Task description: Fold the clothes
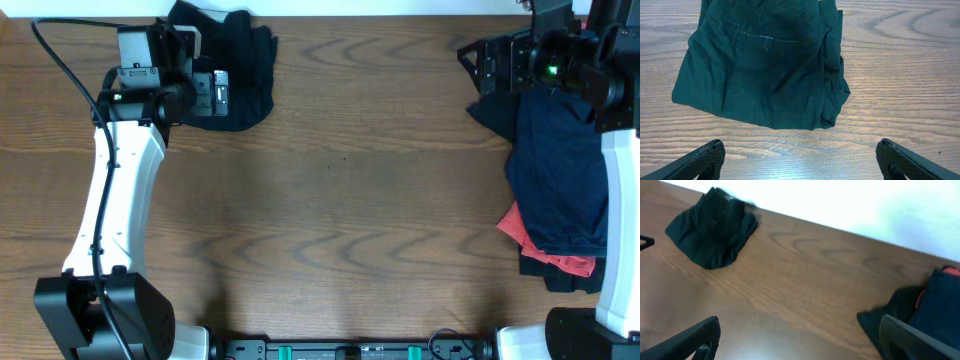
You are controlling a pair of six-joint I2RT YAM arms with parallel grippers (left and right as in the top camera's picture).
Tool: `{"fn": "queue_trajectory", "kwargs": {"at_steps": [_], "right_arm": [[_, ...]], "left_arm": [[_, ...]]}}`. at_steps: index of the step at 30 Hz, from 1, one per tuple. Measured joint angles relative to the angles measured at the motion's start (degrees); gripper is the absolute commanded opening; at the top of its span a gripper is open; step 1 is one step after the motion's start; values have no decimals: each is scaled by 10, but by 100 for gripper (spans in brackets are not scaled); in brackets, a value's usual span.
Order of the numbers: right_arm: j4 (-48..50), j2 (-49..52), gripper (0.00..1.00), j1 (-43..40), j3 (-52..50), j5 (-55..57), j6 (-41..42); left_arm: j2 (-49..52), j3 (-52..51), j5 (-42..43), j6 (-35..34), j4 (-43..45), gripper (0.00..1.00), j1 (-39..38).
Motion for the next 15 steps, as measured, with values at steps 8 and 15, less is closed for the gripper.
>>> {"fn": "queue_trajectory", "kwargs": {"at_steps": [8,15], "right_arm": [[89,-42,99,0,-74,24,-11],[381,-226,99,0,-388,23,-16]], "left_arm": [[0,0,0,0,0,98,0],[0,0,-1,0,0,98,0]]}}
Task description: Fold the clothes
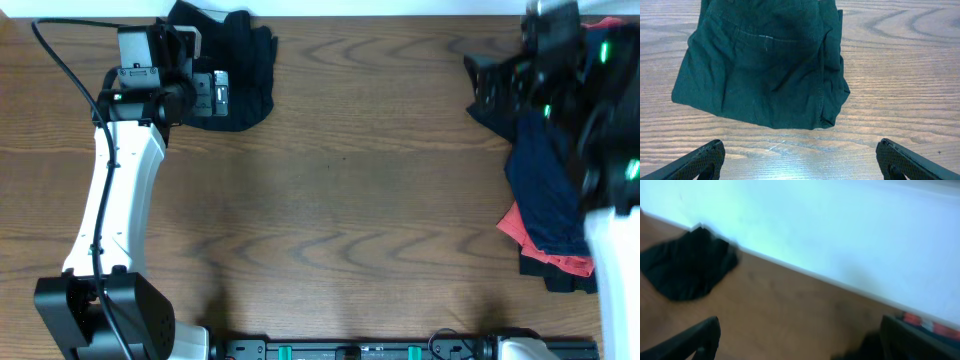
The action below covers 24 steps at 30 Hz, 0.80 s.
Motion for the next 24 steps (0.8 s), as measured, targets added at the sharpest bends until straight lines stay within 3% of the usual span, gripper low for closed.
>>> {"fn": "queue_trajectory", "kwargs": {"at_steps": [13,20,24], "right_arm": [[460,-219,99,0,-529,-12,38],[560,-329,99,0,-710,-12,46],[506,-405,99,0,-751,-8,47]], "left_arm": [[0,0,1,0,0,98,0],[0,0,0,0,0,98,0],[0,0,1,0,0,98,0]]}}
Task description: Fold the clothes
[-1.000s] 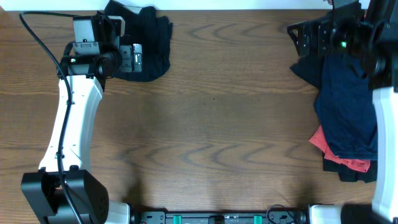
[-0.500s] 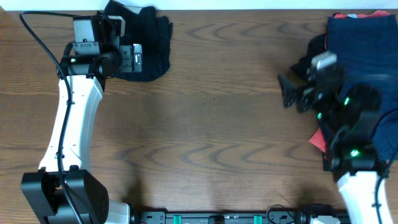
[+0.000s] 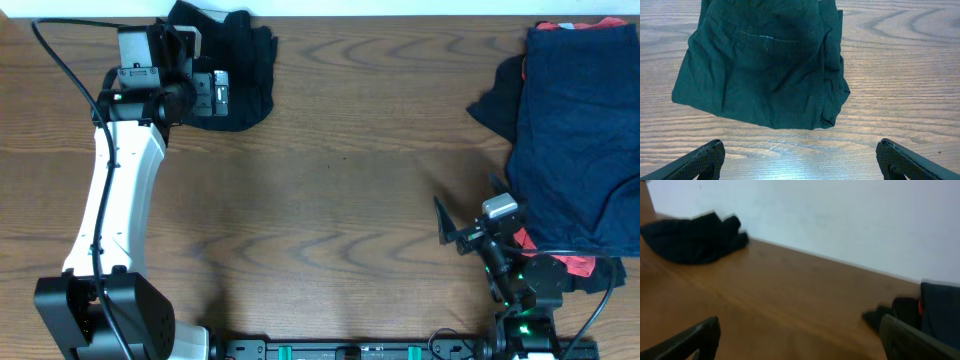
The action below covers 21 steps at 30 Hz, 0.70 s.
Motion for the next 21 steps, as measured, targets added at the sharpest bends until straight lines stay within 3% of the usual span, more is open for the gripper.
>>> {"fn": "queue_trajectory", "kwargs": {"at_steps": [10,21], "right_arm": [[-149,-135,99,5,-1,38,1],[-243,-250,99,5,-1,51,1]], "left_arm": [[0,0,0,0,0,98,0],[0,0,0,0,0,98,0]]}}
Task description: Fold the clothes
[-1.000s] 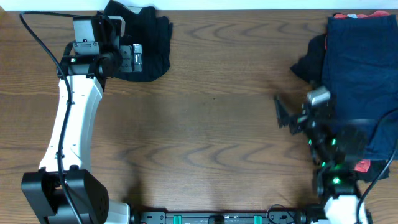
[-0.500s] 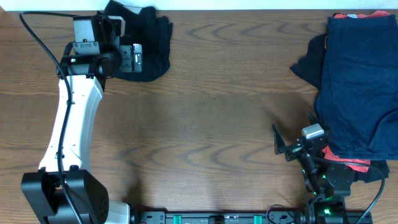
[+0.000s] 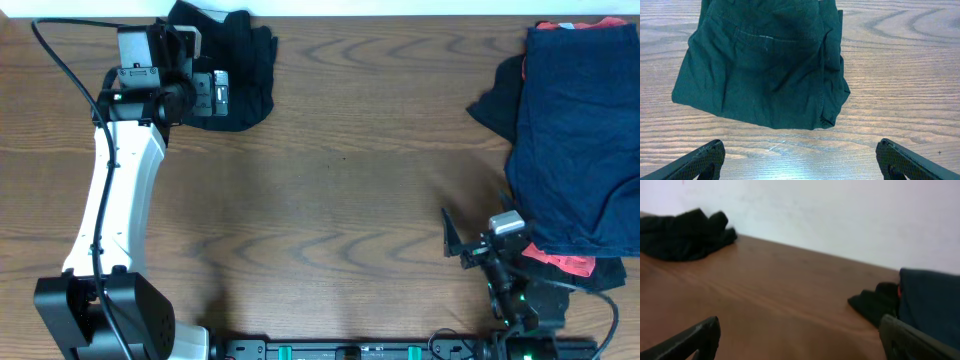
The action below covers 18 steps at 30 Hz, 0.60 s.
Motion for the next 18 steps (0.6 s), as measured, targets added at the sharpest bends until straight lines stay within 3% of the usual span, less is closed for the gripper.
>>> {"fn": "queue_trajectory", "kwargs": {"at_steps": [18], "right_arm": [[-29,-31,99,0,0,2,0]], "left_arm": [[0,0,0,0,0,98,0]]}}
